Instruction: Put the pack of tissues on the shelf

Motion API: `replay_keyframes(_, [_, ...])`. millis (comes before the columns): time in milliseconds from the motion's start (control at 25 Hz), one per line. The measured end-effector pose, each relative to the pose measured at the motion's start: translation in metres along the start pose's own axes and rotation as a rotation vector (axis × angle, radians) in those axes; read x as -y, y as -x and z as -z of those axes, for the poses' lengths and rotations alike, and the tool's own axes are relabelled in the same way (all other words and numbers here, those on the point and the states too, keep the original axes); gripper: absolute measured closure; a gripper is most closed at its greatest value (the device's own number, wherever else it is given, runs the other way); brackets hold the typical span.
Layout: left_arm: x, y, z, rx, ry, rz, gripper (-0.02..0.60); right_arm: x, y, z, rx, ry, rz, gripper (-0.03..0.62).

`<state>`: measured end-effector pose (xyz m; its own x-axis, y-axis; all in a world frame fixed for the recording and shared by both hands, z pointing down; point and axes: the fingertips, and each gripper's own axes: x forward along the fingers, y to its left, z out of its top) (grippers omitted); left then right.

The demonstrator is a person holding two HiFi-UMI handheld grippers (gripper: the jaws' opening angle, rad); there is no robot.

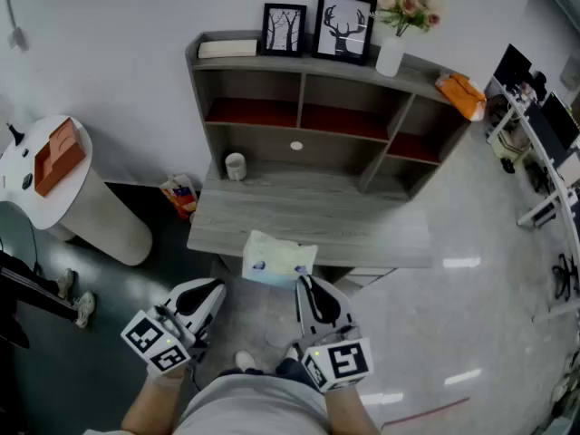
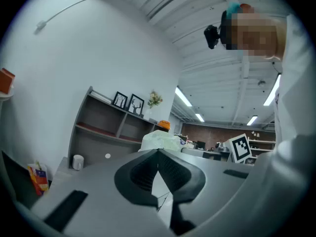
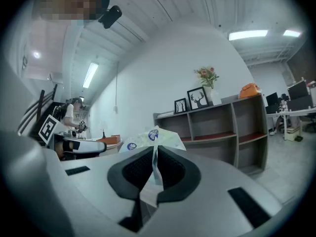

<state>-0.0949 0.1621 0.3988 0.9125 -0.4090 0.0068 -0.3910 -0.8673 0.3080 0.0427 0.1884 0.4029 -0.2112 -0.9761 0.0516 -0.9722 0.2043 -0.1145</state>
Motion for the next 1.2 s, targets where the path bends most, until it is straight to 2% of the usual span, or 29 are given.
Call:
replay_keyframes(320, [0.012,-0.033,-0.001,0.03,0.025,-0.028,0.566,0.033,0.005,-0.003,0.01,-0.018,-0.04,0.565])
replay_keyframes(520, [0.032,-0.066,0.006,0.006,-0.005,-0.014,0.566,0.068,0.015,-0.009,0.059,-0.075,-0.031,0.565])
replay_keyframes(800, [0.063,-0.103,0.009,0.006,-0.025,-0.009,0.566,0.109,0.031,-0.019,0.082,-0.072,-0.033,0.565])
replay_keyframes(1200, [0.067,-0.131,0.024,-0.033,-0.013,-0.002,0.566,0.131,0.032,-0.012,0.075,-0.095,-0.037,0.565])
